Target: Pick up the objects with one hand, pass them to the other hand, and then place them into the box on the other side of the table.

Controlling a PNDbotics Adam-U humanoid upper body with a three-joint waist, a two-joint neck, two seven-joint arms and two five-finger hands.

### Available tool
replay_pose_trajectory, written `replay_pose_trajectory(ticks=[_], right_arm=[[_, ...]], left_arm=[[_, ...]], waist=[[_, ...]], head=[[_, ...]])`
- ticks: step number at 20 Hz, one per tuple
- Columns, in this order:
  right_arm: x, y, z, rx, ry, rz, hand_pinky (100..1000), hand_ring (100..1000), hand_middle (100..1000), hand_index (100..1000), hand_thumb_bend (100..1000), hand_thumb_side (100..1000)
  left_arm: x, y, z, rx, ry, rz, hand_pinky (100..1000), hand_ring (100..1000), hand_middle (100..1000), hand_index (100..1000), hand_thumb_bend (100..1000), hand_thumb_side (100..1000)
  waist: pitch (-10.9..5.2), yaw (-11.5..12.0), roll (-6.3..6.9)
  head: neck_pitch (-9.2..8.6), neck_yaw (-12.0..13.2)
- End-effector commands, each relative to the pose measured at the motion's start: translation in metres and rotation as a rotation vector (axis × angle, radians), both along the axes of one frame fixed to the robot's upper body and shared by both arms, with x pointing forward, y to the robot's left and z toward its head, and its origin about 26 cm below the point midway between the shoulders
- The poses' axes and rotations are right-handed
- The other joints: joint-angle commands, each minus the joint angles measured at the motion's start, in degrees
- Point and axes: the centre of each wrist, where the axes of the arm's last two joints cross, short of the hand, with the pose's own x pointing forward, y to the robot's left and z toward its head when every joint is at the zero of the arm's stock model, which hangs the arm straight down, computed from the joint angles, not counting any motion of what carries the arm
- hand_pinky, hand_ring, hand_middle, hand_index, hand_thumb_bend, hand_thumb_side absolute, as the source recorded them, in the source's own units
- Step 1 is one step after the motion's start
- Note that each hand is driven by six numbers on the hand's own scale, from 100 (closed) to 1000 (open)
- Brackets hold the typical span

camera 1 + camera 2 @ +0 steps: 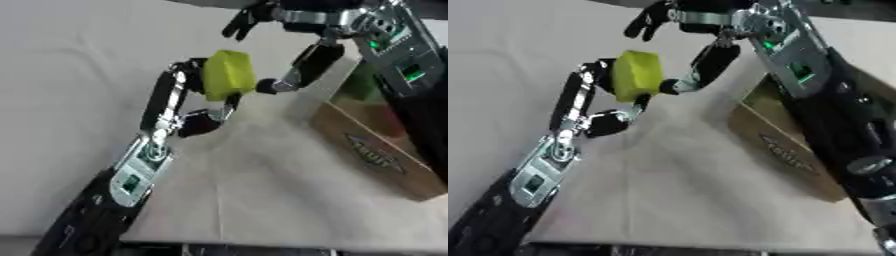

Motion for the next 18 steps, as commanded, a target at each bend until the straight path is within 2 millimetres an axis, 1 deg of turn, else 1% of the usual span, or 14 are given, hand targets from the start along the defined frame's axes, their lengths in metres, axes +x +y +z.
replay_pose_trajectory(ticks=[1, 6, 11, 18], right_arm=[[0.000, -0.001, 0.006, -0.012, -0.024, -0.005, 1000, 846, 847, 912, 395, 127], [0.002, 0.000, 0.004, -0.006, -0.024, -0.023, 1000, 845, 847, 913, 376, 106], [0.003, 0.001, 0.003, -0.007, -0.026, -0.029, 1000, 845, 846, 914, 370, 100], [0.004, 0.001, 0.001, -0.010, -0.025, -0.038, 1000, 846, 847, 915, 375, 100]], left_arm=[[0.000, -0.007, 0.011, -0.021, -0.024, -0.014, 532, 489, 329, 401, 100, 281], [-0.001, -0.013, 0.011, -0.040, -0.015, -0.021, 529, 487, 326, 413, 100, 250], [-0.002, -0.018, 0.010, -0.064, 0.007, -0.024, 525, 484, 321, 429, 100, 190], [-0.003, -0.023, 0.011, -0.094, 0.019, -0.020, 524, 482, 319, 434, 100, 176]], waist=[[-0.52, -0.01, 0.66], [-0.43, 0.10, 0.72], [-0.36, 0.21, 0.74], [-0.25, 0.27, 0.76]], head=[[0.31, 0.00], [0.31, -0.15], [0.31, -0.24], [0.31, -0.26]])
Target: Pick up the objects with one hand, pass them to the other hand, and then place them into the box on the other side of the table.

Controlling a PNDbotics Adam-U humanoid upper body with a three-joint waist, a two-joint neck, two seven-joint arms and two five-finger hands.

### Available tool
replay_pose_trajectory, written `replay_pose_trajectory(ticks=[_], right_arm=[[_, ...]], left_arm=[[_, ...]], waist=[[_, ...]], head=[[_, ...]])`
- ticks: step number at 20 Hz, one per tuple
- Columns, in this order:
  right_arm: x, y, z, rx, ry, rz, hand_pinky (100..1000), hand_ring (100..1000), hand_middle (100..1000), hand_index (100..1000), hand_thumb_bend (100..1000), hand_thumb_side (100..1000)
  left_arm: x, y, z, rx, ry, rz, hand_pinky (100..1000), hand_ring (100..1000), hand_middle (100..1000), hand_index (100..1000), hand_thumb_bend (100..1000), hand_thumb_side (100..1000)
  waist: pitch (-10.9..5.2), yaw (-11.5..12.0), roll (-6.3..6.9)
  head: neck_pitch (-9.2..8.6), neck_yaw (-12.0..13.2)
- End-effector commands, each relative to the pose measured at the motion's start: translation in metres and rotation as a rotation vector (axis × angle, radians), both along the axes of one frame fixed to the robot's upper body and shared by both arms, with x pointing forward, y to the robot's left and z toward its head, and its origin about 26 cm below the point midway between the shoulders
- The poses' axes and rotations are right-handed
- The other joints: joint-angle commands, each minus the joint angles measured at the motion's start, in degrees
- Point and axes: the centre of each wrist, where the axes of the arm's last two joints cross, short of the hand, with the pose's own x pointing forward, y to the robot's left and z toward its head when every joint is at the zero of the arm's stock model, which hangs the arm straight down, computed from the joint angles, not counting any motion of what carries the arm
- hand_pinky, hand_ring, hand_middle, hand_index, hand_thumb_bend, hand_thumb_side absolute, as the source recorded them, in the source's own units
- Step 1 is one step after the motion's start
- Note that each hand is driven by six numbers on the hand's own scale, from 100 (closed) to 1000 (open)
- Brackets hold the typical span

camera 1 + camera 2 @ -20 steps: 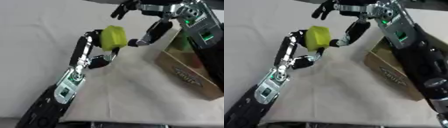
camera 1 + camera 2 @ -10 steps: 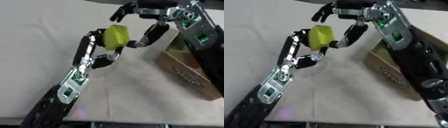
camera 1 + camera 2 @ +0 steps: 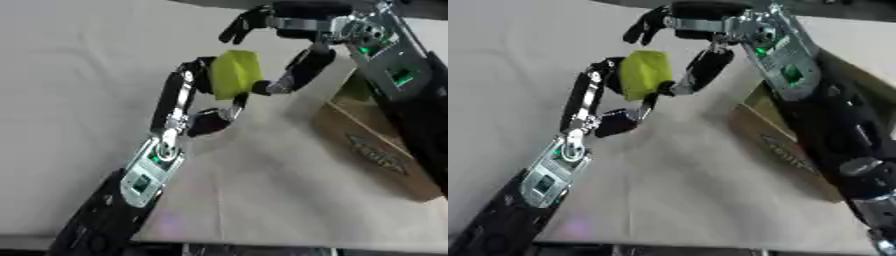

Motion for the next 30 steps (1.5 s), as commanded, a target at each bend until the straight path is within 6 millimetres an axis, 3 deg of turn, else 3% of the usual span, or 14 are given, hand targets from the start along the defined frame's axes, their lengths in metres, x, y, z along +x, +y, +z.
replay_pose_trajectory(ticks=[1, 11, 30], right_arm=[[0.000, -0.001, 0.007, 0.001, -0.026, -0.009, 1000, 846, 848, 915, 381, 100], [0.001, -0.003, 0.004, -0.024, -0.018, -0.004, 1000, 847, 848, 914, 404, 100], [0.005, -0.005, 0.000, 0.009, -0.016, -0.041, 1000, 835, 826, 902, 329, 100]], left_arm=[[-0.001, -0.008, 0.010, -0.024, -0.023, -0.014, 524, 482, 318, 435, 100, 175], [-0.003, -0.011, 0.014, -0.079, 0.007, -0.029, 520, 481, 316, 441, 100, 161], [-0.014, -0.019, 0.029, -0.089, 0.016, -0.106, 522, 482, 318, 443, 100, 156]], waist=[[-0.24, 0.01, 0.76], [-0.14, 0.04, 0.77], [-0.06, 0.03, 0.95]], head=[[0.31, -0.21], [0.31, -0.24], [0.31, -0.45]])
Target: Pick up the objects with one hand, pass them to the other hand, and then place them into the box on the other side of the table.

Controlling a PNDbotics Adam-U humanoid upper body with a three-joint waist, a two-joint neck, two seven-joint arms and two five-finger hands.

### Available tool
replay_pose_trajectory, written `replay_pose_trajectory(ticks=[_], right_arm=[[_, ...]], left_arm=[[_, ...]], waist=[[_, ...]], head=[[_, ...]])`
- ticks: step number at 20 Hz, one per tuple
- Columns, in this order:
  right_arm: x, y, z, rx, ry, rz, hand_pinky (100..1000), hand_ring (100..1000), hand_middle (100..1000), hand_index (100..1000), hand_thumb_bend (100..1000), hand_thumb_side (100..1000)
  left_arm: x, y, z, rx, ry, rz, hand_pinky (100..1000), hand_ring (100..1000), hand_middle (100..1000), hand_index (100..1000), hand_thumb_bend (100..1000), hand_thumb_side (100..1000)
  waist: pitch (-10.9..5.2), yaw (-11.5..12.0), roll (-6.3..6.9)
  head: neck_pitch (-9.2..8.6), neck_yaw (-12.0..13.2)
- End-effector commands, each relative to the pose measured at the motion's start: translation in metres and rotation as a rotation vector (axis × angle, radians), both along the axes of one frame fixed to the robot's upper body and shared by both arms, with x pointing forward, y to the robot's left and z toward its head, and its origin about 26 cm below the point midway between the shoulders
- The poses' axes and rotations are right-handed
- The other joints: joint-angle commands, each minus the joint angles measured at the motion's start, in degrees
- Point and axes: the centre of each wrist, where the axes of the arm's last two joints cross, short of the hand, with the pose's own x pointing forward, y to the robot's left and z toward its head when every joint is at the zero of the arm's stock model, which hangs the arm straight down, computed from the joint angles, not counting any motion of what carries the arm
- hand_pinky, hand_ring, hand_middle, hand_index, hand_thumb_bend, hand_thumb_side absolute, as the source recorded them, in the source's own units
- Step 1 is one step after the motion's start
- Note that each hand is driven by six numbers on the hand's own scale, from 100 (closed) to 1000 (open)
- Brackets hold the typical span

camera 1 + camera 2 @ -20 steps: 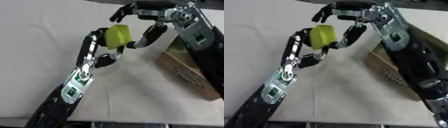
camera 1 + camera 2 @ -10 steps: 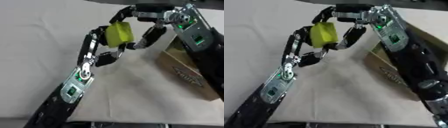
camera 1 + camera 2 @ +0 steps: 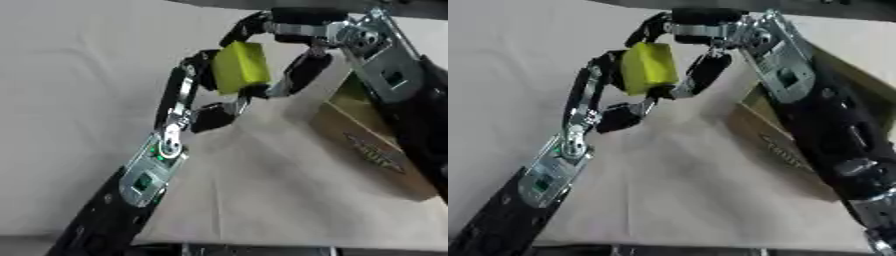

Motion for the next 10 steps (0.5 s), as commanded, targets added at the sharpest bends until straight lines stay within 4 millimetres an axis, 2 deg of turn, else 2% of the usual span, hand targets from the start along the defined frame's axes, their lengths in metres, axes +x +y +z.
replay_pose_trajectory(ticks=[1, 3, 5, 6, 7, 10], right_arm=[[0.0003, -0.0034, 0.0083, 0.007, -0.027, -0.016, 1000, 831, 810, 889, 320, 100], [0.0003, -0.0034, 0.0082, 0.010, -0.023, -0.016, 1000, 823, 760, 861, 287, 100], [0.0007, -0.0036, 0.0077, 0.016, -0.009, -0.018, 1000, 808, 670, 795, 157, 100], [0.0010, -0.0038, 0.0074, 0.019, 0.000, -0.021, 1000, 801, 642, 772, 124, 103], [0.0012, -0.0039, 0.0070, 0.021, 0.010, -0.024, 993, 790, 614, 745, 100, 104], [0.0006, -0.0036, 0.0071, 0.023, 0.037, -0.023, 979, 770, 578, 707, 100, 108]], left_arm=[[-0.0048, -0.0083, 0.0133, -0.014, -0.038, -0.041, 522, 482, 318, 443, 100, 157], [-0.0050, -0.0085, 0.0132, -0.015, -0.037, -0.043, 522, 482, 318, 443, 100, 156], [-0.0051, -0.0086, 0.0128, -0.014, -0.034, -0.043, 522, 482, 318, 443, 100, 157], [-0.0051, -0.0086, 0.0125, -0.012, -0.033, -0.043, 523, 482, 318, 443, 100, 158], [-0.0050, -0.0086, 0.0120, -0.010, -0.031, -0.043, 523, 483, 319, 444, 100, 160], [-0.0049, -0.0088, 0.0111, -0.006, -0.028, -0.044, 524, 483, 319, 444, 100, 162]], waist=[[-0.05, -0.02, 0.93], [-0.04, -0.05, 0.95], [-0.03, -0.09, 0.97], [-0.02, -0.11, 0.98], [-0.01, -0.14, 0.99], [0.04, -0.23, 1.03]], head=[[0.31, -0.03], [0.31, -0.02], [0.31, -0.01], [0.31, 0.00], [0.31, 0.00], [0.31, 0.01]])
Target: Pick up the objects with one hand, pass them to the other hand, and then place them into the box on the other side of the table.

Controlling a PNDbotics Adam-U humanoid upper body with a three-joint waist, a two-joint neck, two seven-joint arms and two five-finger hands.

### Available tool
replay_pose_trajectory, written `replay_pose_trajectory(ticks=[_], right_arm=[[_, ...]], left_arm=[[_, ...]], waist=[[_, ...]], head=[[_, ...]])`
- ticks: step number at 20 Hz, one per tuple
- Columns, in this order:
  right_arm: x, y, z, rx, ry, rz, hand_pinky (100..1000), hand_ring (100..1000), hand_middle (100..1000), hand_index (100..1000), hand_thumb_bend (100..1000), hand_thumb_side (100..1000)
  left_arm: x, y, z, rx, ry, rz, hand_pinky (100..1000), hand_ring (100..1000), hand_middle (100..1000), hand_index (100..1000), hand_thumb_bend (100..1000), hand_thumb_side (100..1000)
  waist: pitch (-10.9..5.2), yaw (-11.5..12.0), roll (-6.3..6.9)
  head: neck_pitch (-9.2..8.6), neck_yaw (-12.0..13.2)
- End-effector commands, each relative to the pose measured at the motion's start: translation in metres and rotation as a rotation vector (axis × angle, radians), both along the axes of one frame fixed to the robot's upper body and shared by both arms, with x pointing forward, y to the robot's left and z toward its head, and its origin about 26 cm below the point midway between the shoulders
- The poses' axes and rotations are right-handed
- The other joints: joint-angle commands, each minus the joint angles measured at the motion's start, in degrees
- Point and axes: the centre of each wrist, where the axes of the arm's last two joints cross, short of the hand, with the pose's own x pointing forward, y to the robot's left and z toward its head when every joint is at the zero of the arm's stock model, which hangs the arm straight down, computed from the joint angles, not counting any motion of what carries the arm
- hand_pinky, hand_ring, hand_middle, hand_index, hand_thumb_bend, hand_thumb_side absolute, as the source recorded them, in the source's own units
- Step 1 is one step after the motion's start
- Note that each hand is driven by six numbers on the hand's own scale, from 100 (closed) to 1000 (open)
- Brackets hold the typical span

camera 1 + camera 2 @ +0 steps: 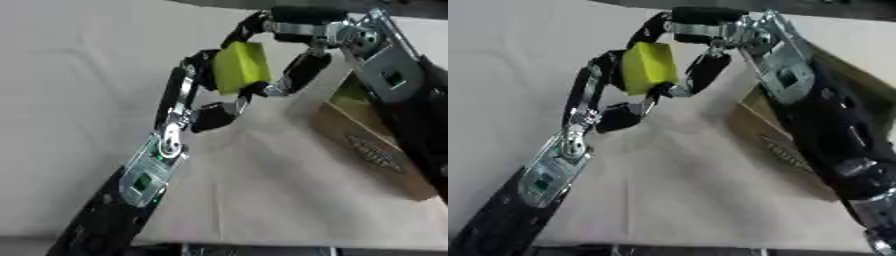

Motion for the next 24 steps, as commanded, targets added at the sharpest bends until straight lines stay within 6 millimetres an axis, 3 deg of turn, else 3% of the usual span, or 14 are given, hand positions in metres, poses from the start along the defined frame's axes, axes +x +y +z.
replay_pose_trajectory(ticks=[1, 8, 9, 10, 12, 13, 17, 22, 24], right_arm=[[-0.001, -0.003, 0.009, 0.008, 0.005, -0.009, 972, 760, 562, 691, 100, 111], [-0.002, -0.004, 0.011, 0.016, 0.030, -0.010, 939, 711, 495, 615, 100, 112], [-0.002, -0.004, 0.011, 0.018, 0.033, -0.012, 935, 702, 483, 602, 100, 110], [-0.002, -0.005, 0.011, 0.020, 0.035, -0.015, 930, 692, 469, 585, 100, 107], [-0.002, -0.006, 0.012, 0.029, 0.035, -0.021, 920, 667, 445, 556, 100, 105], [-0.002, -0.007, 0.012, 0.033, 0.034, -0.023, 916, 653, 433, 544, 100, 105], [-0.002, -0.009, 0.015, 0.045, 0.029, -0.028, 907, 625, 409, 519, 100, 102], [-0.003, -0.013, 0.018, 0.055, 0.024, -0.036, 904, 618, 396, 505, 100, 101], [-0.003, -0.015, 0.019, 0.057, 0.021, -0.041, 900, 616, 393, 503, 100, 103]], left_arm=[[-0.005, -0.009, 0.011, -0.008, -0.036, -0.040, 524, 483, 319, 444, 100, 163], [-0.004, -0.008, 0.007, 0.009, -0.024, -0.030, 533, 489, 333, 475, 100, 222], [-0.004, -0.008, 0.007, 0.011, -0.023, -0.032, 542, 497, 353, 503, 162, 228], [-0.004, -0.008, 0.007, 0.016, -0.023, -0.035, 564, 519, 394, 559, 279, 242], [-0.004, -0.007, 0.006, 0.042, -0.026, -0.037, 631, 596, 480, 725, 505, 296], [-0.003, -0.006, 0.006, 0.060, -0.028, -0.034, 650, 618, 499, 755, 563, 323], [-0.003, -0.003, 0.007, 0.097, -0.044, 0.004, 664, 640, 517, 788, 687, 400], [-0.002, 0.000, 0.008, 0.125, -0.058, 0.067, 680, 659, 537, 821, 868, 586], [-0.002, 0.001, 0.008, 0.134, -0.065, 0.084, 682, 661, 541, 841, 886, 592]], waist=[[-0.02, -0.18, 1.01], [0.03, -0.31, 1.14], [0.03, -0.31, 1.13], [0.03, -0.31, 1.12], [-0.01, -0.28, 1.10], [-0.04, -0.27, 1.09], [-0.11, -0.22, 1.09], [-0.18, -0.37, 1.15], [-0.22, -0.43, 1.20]], head=[[0.31, 0.00], [0.31, -0.23], [0.31, -0.28], [0.31, -0.31], [0.31, -0.35], [0.31, -0.37], [0.31, -0.77], [0.31, -1.45], [0.31, -1.70]])
